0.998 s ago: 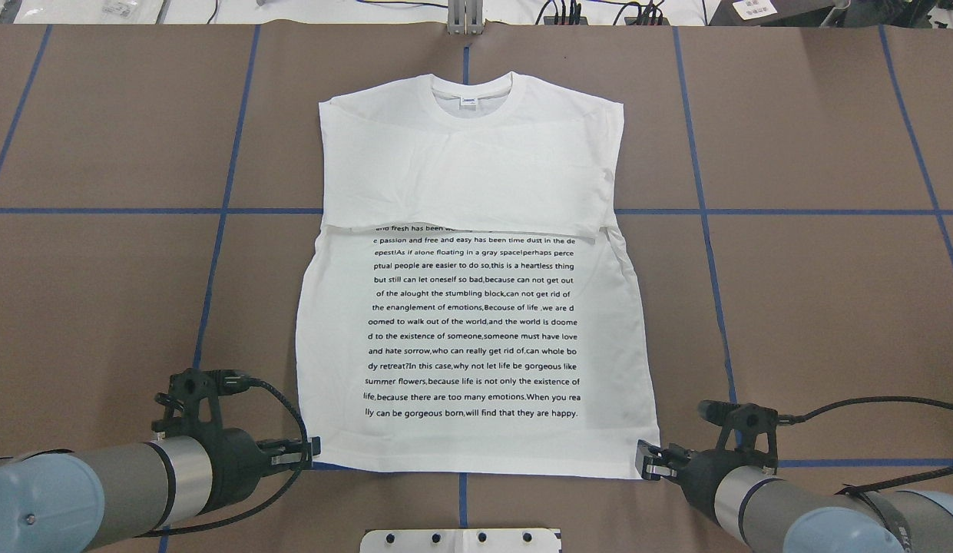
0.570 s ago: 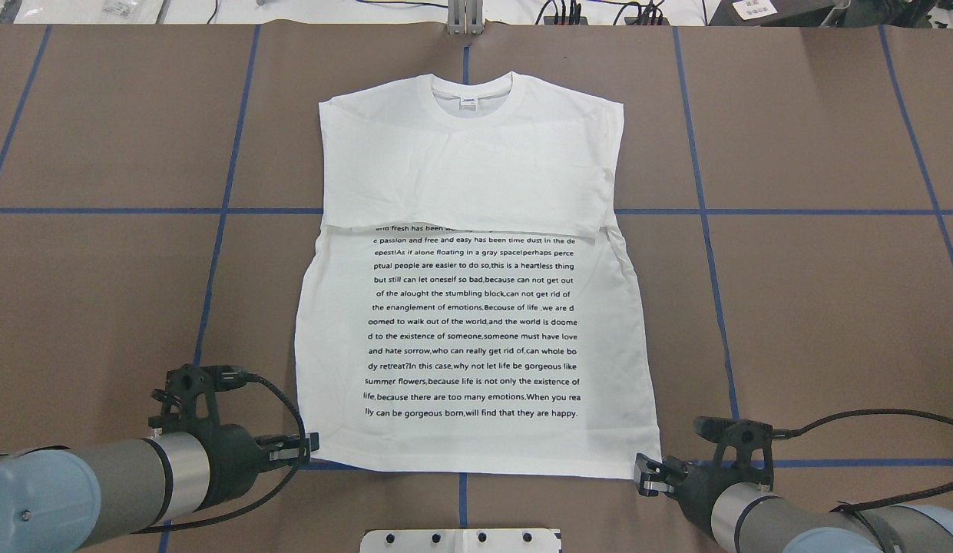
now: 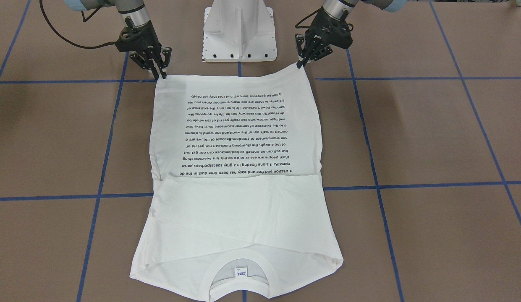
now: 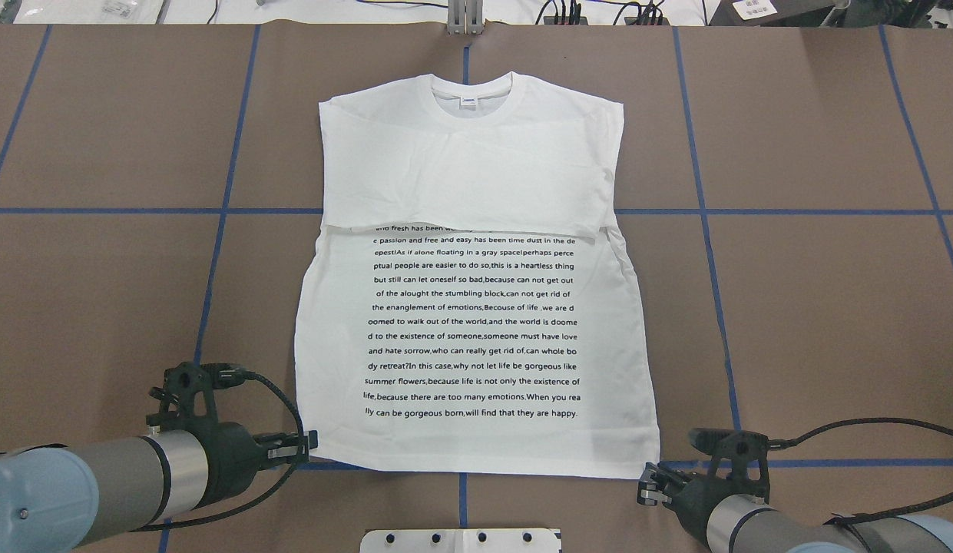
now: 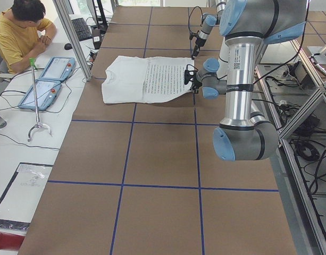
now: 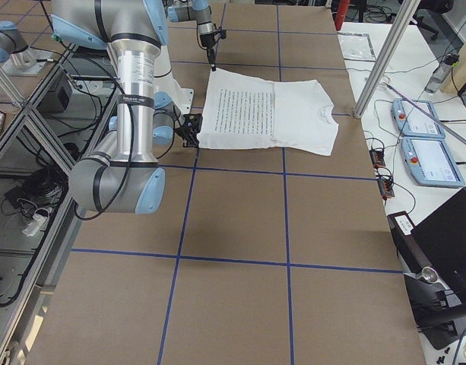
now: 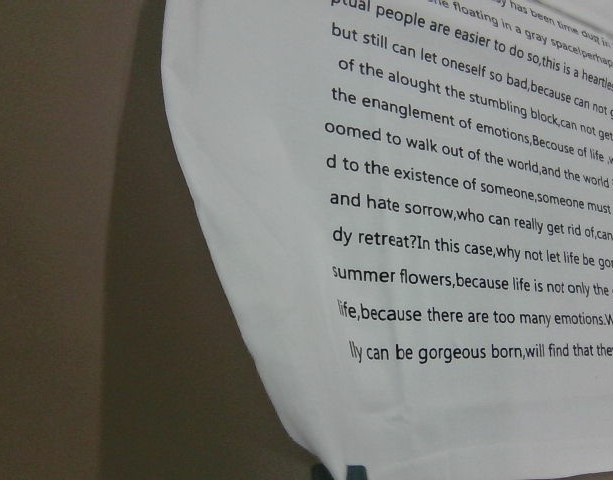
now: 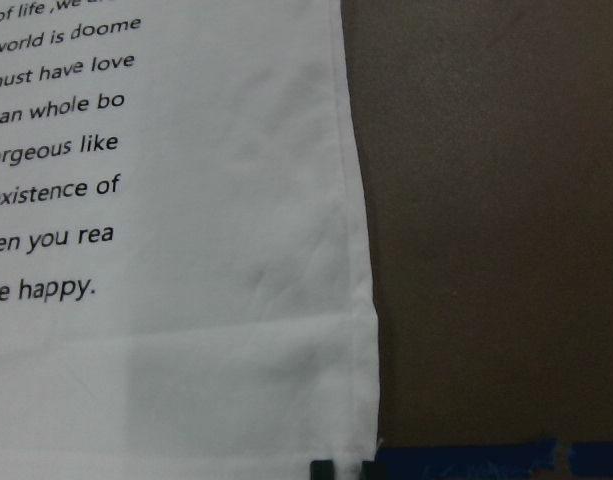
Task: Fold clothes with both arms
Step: 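Grasp the hem corners nearest the robot with both grippers, then lift the hem with both grippers and fold it toward the collar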
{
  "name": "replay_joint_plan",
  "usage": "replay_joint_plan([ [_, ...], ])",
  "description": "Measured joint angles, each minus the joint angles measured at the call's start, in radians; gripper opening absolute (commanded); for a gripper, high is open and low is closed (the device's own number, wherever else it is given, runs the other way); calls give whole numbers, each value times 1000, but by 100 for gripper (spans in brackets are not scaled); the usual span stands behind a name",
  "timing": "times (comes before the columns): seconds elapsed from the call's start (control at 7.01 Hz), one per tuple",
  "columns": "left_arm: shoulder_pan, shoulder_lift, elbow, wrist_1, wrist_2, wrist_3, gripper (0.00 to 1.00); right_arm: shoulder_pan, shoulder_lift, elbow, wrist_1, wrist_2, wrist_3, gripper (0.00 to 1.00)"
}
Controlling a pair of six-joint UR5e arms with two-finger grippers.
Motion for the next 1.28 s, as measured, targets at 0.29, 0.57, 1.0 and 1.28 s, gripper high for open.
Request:
replay_joint_plan([
  [0.29, 0, 1, -3, 1, 0, 0, 0, 1, -1, 12, -21, 0, -1, 0],
  [0.57, -4, 8, -39, 12, -8, 4, 0, 9, -18, 139, -134, 25, -4, 0],
  [1.0, -20, 5, -301, 286, -98, 14, 0, 53, -12, 504, -479, 165, -4, 0],
  [1.28, -80, -22, -407, 427, -197, 26, 0, 190, 65, 634, -680, 334, -25, 0],
])
